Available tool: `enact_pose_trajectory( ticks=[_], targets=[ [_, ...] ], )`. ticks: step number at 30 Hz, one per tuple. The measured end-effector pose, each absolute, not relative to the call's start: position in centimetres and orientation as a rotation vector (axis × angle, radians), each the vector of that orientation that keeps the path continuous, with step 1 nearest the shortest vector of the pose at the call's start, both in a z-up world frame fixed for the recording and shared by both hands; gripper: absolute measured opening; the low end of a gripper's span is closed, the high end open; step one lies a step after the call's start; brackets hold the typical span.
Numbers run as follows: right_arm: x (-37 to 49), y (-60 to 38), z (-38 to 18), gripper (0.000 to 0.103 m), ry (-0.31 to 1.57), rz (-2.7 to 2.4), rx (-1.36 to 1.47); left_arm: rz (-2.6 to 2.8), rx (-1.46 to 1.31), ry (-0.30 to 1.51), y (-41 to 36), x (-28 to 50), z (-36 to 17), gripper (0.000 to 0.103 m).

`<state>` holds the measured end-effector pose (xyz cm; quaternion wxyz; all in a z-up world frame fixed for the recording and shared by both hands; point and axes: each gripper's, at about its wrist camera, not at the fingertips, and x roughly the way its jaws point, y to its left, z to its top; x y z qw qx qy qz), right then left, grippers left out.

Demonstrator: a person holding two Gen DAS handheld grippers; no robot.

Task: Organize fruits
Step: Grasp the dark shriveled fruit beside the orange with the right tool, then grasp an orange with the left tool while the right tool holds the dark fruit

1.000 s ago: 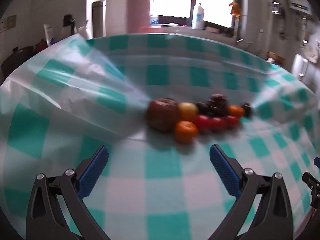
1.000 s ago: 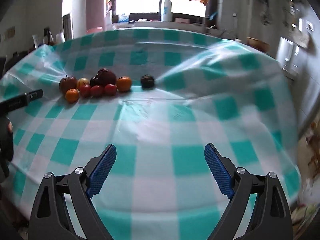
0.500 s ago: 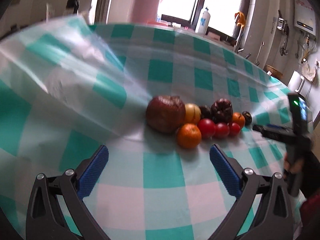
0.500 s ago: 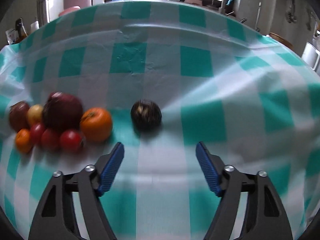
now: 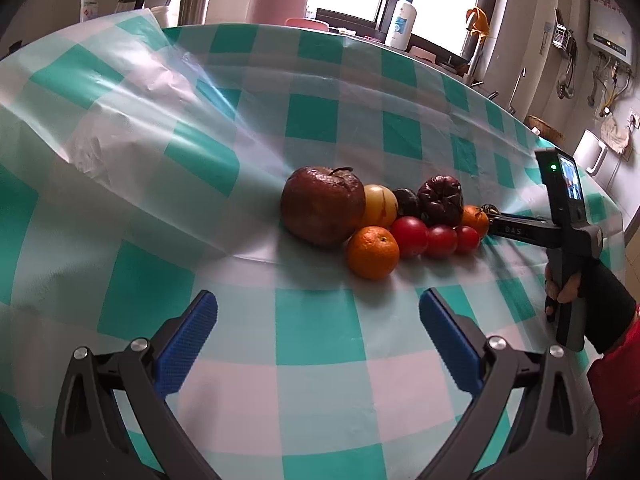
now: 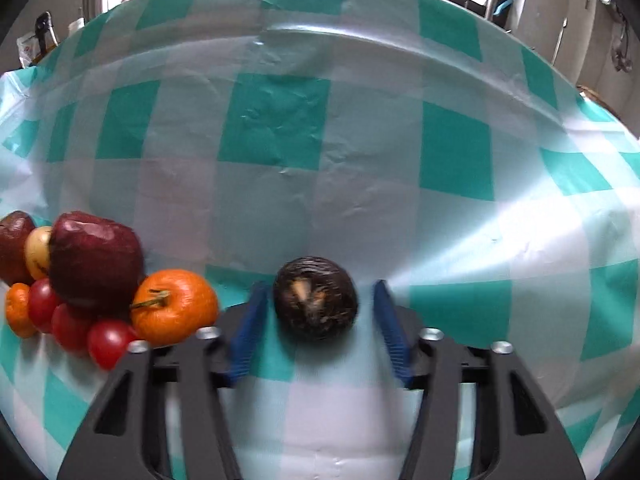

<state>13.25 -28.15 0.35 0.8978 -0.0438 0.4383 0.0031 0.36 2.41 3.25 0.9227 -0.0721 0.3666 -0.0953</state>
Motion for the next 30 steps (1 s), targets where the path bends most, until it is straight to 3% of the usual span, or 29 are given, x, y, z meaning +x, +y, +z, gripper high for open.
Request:
enact_pose_trajectory(
  ticks=[11, 23, 30],
  targets=[
    [0.9, -25.6, 1.2, 0.041, 0.868, 0.149, 0.084, -0.191, -0.128, 0.743, 2.0, 0.0, 3.2, 0.101],
    [-1.3, -23.6, 0.9, 0.041, 0.841, 0.195, 0.109, -0.194, -0.052, 0.808, -1.3, 1.0, 2.9, 0.101],
    [-0.9, -24.1, 0.6, 0.041, 0.861, 0.209, 0.147, -0.127, 0.000, 0.903, -4.7, 5.0, 1.7, 0.081]
  ],
)
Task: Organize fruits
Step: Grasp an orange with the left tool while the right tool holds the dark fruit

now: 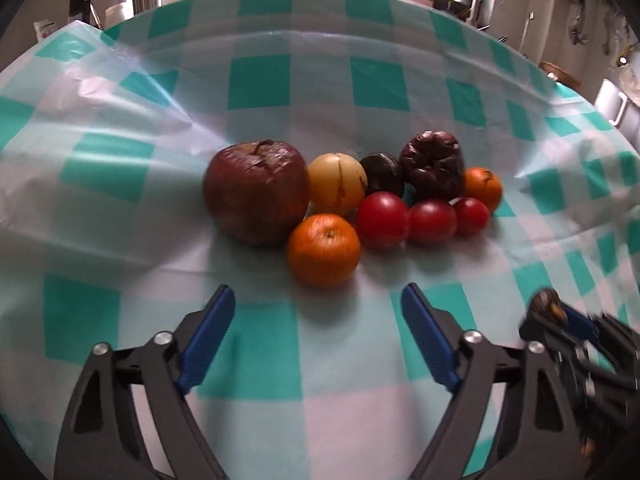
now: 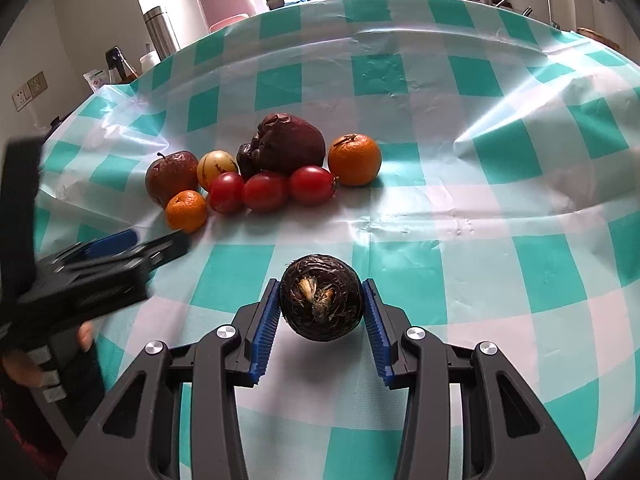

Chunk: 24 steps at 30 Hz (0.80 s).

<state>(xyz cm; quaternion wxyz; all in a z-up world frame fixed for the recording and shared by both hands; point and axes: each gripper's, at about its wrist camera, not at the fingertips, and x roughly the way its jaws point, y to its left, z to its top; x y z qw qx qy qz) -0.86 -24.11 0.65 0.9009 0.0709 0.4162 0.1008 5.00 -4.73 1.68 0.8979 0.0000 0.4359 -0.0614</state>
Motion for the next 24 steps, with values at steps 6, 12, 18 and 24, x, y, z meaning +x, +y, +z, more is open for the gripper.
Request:
enact_pose_trajectory(
  ticks=[6, 12, 18, 24],
  targets=[
    [-0.8, -24.3, 0.6, 0.041, 0.864, 0.228, 0.161, -0.074, 0.009, 0.941, -5.4, 7.5, 0.7, 0.052],
    [-0.9, -24.5, 0.6, 0.041, 0.856, 0.239, 0.179, -0.111, -0.009, 0.893, -5.0, 6.2, 1.2, 0.041],
    [-0.8, -24.5, 0.6, 0.041, 0.858, 0.239, 0.181, -0.133, -0.097, 0.854, -3.0, 1.3, 2.1, 0.041],
    [-0.8, -24.5, 0.5, 0.041, 0.861, 0.235, 0.178, -0.142, -0.146, 0.794, -1.6, -0.4, 2.4, 0.041]
  ],
)
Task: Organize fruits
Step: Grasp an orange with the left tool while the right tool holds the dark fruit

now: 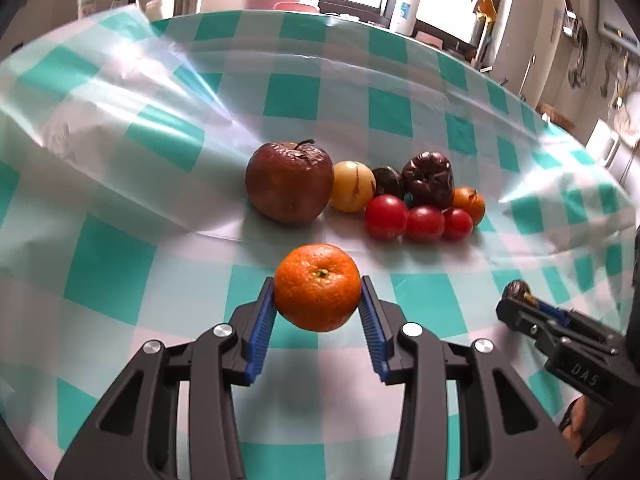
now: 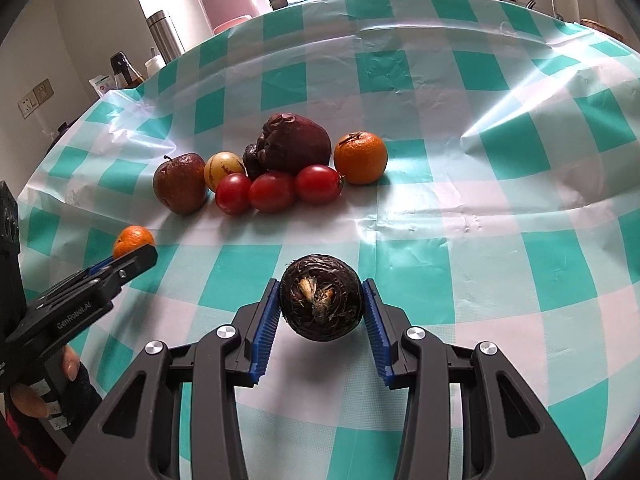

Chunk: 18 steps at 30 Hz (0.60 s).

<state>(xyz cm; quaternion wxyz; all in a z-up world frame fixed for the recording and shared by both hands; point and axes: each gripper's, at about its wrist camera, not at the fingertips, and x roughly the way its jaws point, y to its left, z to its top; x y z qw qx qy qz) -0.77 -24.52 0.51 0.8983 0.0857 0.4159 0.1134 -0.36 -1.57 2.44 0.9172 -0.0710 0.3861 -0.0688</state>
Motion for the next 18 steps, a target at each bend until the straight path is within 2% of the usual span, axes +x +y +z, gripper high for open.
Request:
enact_pose_trajectory(
  ticks=[13, 18],
  targets=[
    [-0.5, -24.2, 0.4, 0.041, 0.873, 0.205, 0.154, -0.125, -0.147, 0.777, -1.5, -0.1, 2.6, 0.041],
    [-3.7, -24.1, 1.3, 0.041, 0.878, 0.230, 0.186, -0.134, -0.094, 0.768, -1.8, -2.9, 3.3, 0.041]
  ],
)
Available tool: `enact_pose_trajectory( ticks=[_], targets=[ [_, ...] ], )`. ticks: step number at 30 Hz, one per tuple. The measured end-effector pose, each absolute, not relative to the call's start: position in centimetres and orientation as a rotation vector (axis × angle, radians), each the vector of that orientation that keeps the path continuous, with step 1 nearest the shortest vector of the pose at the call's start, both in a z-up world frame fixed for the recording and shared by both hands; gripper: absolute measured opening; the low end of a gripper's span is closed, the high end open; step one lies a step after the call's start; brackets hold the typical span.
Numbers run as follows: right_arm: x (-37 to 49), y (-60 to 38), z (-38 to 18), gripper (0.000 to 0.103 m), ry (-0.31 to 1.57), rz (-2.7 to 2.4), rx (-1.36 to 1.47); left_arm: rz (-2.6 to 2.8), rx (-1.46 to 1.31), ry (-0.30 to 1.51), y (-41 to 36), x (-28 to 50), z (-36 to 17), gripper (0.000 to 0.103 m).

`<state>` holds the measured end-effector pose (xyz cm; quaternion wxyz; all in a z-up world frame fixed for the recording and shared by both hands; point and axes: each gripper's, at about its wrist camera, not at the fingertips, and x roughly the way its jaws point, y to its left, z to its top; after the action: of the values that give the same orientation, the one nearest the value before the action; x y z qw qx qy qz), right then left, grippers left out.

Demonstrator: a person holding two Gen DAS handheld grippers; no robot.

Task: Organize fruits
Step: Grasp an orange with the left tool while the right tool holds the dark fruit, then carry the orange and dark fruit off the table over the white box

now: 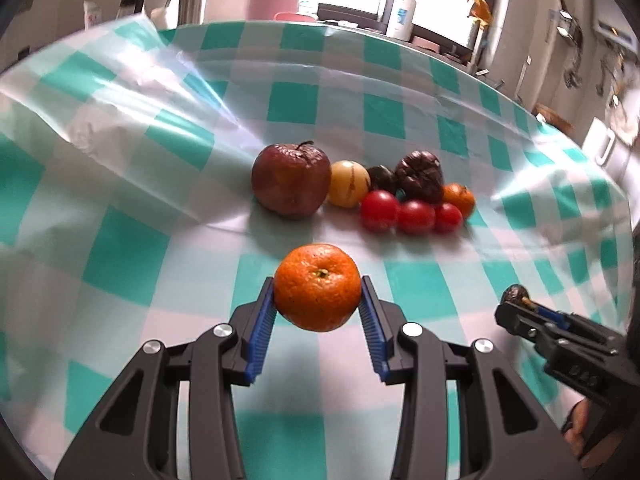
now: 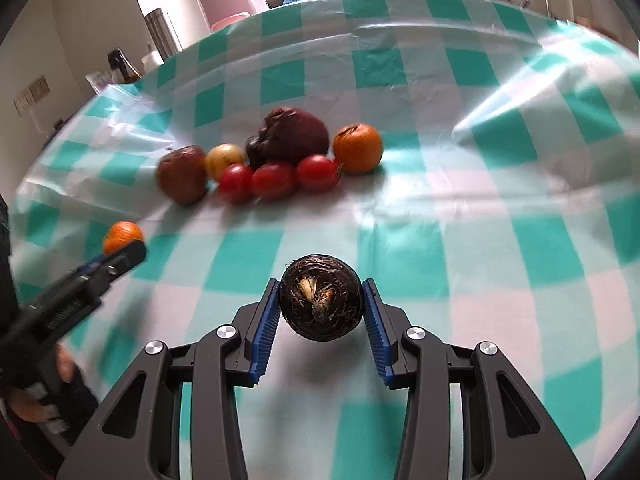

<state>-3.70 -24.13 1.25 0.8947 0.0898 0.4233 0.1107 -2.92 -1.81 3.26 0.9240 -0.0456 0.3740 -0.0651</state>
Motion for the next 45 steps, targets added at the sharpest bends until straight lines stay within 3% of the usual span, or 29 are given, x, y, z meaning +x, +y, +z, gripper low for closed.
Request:
enact_pose_trajectory(
  ticks=[27, 45],
  targets=[
    [-21.2, -35.6, 3.8, 0.041, 0.728, 0.089, 0.198, -0.417, 0.207, 0.749, -14.1, -14.3, 3.9, 0.041],
    [-30.5, -46.5, 0.6, 0.041, 0.736, -0.145, 0.329, -0.696, 0.449, 0.728, -26.8, -21.3, 3.7, 0.041]
  ],
)
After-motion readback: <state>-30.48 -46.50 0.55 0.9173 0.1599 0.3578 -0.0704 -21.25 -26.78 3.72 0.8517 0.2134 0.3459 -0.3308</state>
